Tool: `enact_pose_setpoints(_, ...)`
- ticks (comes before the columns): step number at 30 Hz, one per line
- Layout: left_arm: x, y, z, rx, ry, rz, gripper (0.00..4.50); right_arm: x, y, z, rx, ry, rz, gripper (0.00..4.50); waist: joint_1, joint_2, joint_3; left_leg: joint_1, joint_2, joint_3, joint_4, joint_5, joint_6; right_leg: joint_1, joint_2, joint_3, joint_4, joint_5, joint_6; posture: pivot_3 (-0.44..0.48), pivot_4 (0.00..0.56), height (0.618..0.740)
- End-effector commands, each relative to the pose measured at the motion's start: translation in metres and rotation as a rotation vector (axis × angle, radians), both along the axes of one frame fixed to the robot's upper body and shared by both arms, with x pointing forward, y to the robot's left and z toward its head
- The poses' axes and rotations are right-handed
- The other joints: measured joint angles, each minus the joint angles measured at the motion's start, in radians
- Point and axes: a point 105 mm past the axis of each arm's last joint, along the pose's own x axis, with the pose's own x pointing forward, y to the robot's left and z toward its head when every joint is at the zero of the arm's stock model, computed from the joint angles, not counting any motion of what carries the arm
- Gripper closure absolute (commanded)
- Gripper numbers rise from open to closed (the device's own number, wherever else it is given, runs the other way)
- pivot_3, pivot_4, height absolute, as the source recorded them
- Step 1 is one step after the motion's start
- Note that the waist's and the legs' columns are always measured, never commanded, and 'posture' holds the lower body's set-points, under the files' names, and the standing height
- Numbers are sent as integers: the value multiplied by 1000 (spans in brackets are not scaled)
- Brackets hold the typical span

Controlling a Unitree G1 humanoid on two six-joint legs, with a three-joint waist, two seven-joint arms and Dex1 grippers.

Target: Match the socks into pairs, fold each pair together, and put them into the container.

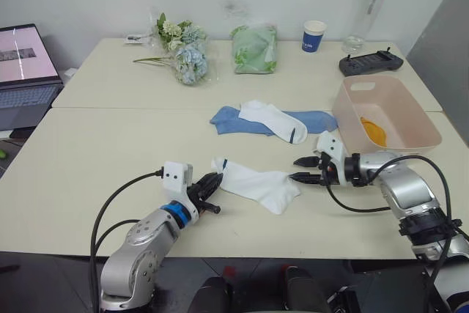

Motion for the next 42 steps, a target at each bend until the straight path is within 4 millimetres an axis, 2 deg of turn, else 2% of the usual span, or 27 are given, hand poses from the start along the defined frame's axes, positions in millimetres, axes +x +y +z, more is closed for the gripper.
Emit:
enact_pose_setpoints(1,1,19,18,43,-66,11,2652,-4,-17,14,26,-35,-64,1057,1,0,0,0,0,0,0,0,0,0,0,0,0,0,0,0,150,740)
enact_pose_setpoints(3,3,31,25,59,-65,-11,2022,-15,-23,13,41,-12,-81,338,2,0,0,0,0,0,0,0,0,0,0,0,0,0,0,0,150,740)
enact_pose_setpoints(4,6,38,30,77,-63,-46,1718,-25,-24,11,54,10,-86,299,3,0,0,0,0,0,0,0,0,0,0,0,0,0,0,0,150,740)
enact_pose_setpoints(7,17,51,34,139,-19,-125,1718,-46,-19,5,68,44,-88,299,6,0,0,0,0,0,0,0,0,0,0,-1,0,0,0,0,150,740)
enact_pose_setpoints(9,22,46,32,164,12,-208,1718,-52,-7,1,101,57,-98,299,1,1,0,0,0,0,0,0,0,0,0,0,0,0,0,0,150,740)
enact_pose_setpoints(11,27,44,31,173,32,-249,1718,-55,0,-1,116,62,-108,299,-6,1,0,1,0,0,0,0,0,1,1,0,0,0,0,0,150,740)
enact_pose_setpoints(15,49,39,26,244,36,-278,1718,-54,15,-11,125,55,-140,299,-4,0,0,1,0,-1,0,0,0,0,1,-1,1,0,0,0,150,740)
enact_pose_setpoints(19,50,35,16,300,62,-346,1718,-56,24,-17,129,58,-138,299,-7,0,0,0,0,0,0,0,0,0,1,0,0,0,0,0,150,740)
enact_pose_setpoints(22,52,37,15,289,63,-336,2286,-57,26,-15,131,60,-125,1269,-6,0,0,0,0,0,-1,0,0,-1,1,0,0,0,0,0,150,740)
enact_pose_setpoints(29,54,37,18,271,41,-320,4474,-54,20,-11,130,51,-126,3707,-5,0,0,0,0,-1,0,0,0,0,1,-1,0,0,0,0,150,740)
enact_pose_setpoints(31,52,39,18,256,45,-305,4500,-54,17,-12,127,59,-121,4421,-5,0,0,0,0,-1,0,0,0,0,1,-1,1,0,0,0,150,740)
enact_pose_setpoints(39,29,35,16,145,73,-247,4500,-48,2,-1,146,97,-108,4485,-4,0,0,0,0,-1,0,0,0,0,1,0,1,0,0,0,150,740)
enact_pose_setpoints(42,13,17,21,35,44,-209,4500,-44,-10,2,116,128,-99,4485,-4,0,0,0,0,-1,0,0,0,0,0,0,0,0,0,0,150,740)
